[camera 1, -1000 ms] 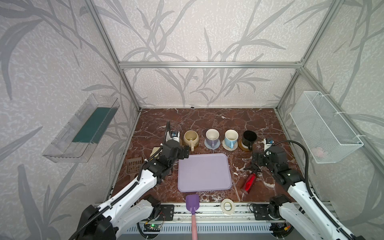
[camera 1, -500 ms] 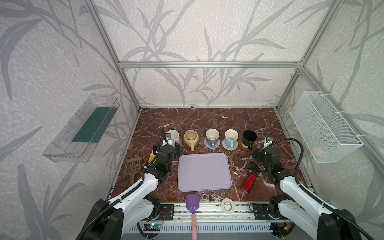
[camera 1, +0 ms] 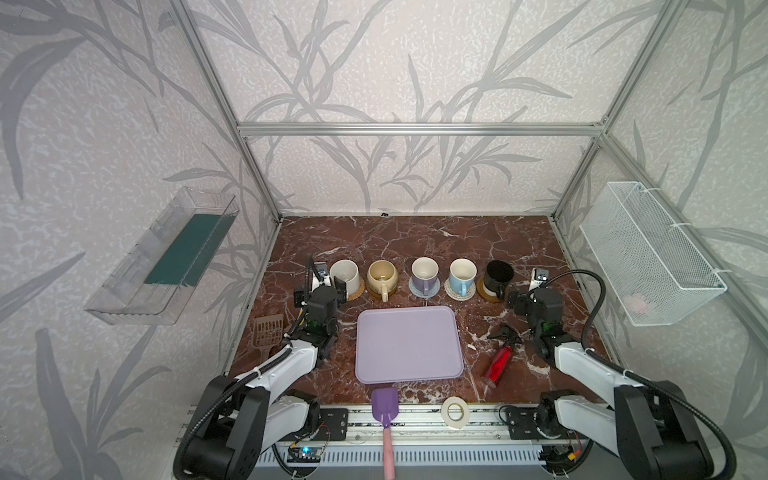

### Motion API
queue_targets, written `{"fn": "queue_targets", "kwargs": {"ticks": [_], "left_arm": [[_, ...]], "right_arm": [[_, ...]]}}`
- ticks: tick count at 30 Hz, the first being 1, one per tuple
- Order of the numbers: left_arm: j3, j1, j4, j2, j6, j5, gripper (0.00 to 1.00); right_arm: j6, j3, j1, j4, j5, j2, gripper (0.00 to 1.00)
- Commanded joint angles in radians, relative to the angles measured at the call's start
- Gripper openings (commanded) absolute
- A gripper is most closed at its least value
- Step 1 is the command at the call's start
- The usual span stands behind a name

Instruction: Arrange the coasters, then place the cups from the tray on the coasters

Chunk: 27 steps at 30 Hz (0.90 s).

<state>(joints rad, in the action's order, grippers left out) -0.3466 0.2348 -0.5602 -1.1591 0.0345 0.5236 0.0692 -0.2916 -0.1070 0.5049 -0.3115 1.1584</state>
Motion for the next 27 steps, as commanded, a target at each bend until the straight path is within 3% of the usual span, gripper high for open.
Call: {"fn": "queue_targets", "kwargs": {"ticks": [1,7,11,18,27], "left_arm": [[0.007,-0.041,-0.069,-0.030,-0.016,-0.051,0.99],[0.012,-0.122,-0.157,-0.139,-0.068,-0.147,0.99],[0.019,-0.139,-0.260,-0.197,-0.015,-0.191,0.99],[0.022,-0.196,-0.382,-0.285,-0.034,-0.288,0.99],[-0.002,-0.210,-0.425,-0.383,-0.030,-0.337,0.99]], "right_arm": [[-0.030,0.002,0.006,0.103,0.047,0.015,0.99],[-0.059,-0.025,0.018,0.189,0.106,0.112,0.99],[-0.068,-0.044,0.018,0.180,0.138,0.129,0.99],[-0.066,-0.058,0.018,0.184,0.149,0.151,0.99],[-0.062,-0.068,0.018,0.190,0.141,0.168,0.99]]}}
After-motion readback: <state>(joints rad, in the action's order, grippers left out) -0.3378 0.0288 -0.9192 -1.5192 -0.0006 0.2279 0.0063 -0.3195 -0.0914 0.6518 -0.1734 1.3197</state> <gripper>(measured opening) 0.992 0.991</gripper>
